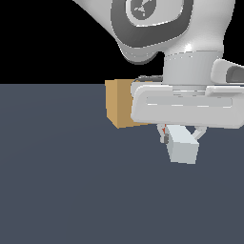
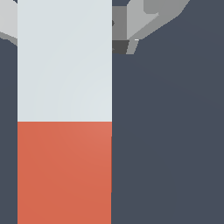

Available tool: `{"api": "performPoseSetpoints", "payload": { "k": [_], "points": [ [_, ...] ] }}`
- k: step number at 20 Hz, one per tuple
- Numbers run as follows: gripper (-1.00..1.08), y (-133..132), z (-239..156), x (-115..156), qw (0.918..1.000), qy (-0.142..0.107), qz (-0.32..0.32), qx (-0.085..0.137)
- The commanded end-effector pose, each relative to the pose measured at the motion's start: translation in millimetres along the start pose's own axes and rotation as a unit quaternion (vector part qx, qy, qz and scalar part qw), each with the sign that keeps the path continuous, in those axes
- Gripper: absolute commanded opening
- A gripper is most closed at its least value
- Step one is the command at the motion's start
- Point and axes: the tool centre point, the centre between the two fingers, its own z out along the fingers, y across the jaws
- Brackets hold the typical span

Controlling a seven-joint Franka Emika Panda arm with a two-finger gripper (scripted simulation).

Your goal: Insert the peg into the horizontal hole in a box.

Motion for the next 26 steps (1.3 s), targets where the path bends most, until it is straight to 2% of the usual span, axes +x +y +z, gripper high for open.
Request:
{"api": "performPoseSetpoints", "payload": {
  "k": [1,7,16,21,26],
  "points": [
    [-1.0,8,-10,23,0.9993,0.0,-0.038,-0.002],
    [-1.0,18,-28,79,0.9918,0.001,-0.128,-0.002],
    [-1.0,16,-49,146,0.9726,0.001,-0.232,-0.002],
    [-1.0,12,-56,169,0.9634,0.001,-0.268,-0.002],
    [-1.0,10,-57,175,0.9608,0.001,-0.277,-0.002]
  ]
}}
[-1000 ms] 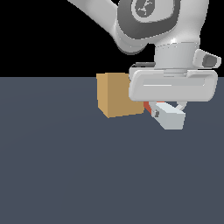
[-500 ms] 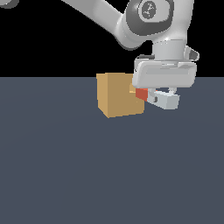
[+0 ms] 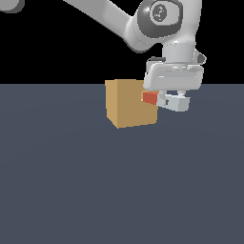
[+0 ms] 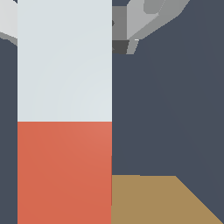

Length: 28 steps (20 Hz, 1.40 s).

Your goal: Insert the peg into the horizontal hole in a box.

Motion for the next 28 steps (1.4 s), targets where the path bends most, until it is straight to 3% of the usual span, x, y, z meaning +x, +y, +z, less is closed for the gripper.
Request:
{"api": "performPoseSetpoints", "payload": {
  "k": [1,18,23,28],
  "points": [
    [-1.0,0,-2,-1,1.0,-0.001,0.0,-0.002],
    [-1.0,0,-2,1,1.0,-0.001,0.001,-0.001],
    [-1.0,-1,-2,18,1.0,-0.001,0.001,-0.001],
    [-1.0,-1,-3,53,1.0,-0.001,0.001,-0.002]
  ]
}}
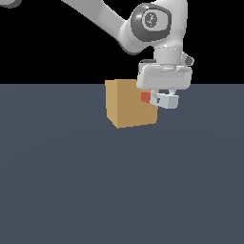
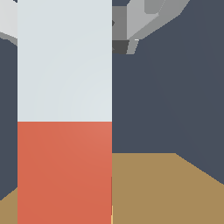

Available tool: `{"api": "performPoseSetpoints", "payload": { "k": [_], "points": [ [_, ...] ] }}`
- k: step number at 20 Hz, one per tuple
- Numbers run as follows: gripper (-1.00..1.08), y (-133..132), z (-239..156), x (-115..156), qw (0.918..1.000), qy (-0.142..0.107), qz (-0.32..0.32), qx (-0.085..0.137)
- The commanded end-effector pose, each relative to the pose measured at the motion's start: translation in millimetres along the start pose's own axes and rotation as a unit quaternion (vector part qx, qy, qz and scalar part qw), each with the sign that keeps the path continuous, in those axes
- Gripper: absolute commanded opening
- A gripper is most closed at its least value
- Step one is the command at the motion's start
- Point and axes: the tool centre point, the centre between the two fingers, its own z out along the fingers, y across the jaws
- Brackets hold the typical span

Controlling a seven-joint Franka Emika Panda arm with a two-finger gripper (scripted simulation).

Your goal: Insert the peg into the horizontal hole in a box.

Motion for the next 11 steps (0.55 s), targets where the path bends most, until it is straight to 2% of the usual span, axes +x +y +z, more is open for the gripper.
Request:
{"api": "performPoseSetpoints", "payload": {
  "k": [1,6,11],
  "points": [
    [-1.0,1,-3,20,1.0,0.0,-0.001,-0.003],
    [-1.0,1,-4,53,1.0,0.0,-0.001,-0.003],
    [-1.0,1,-4,66,1.0,0.0,-0.001,-0.003]
  ]
}}
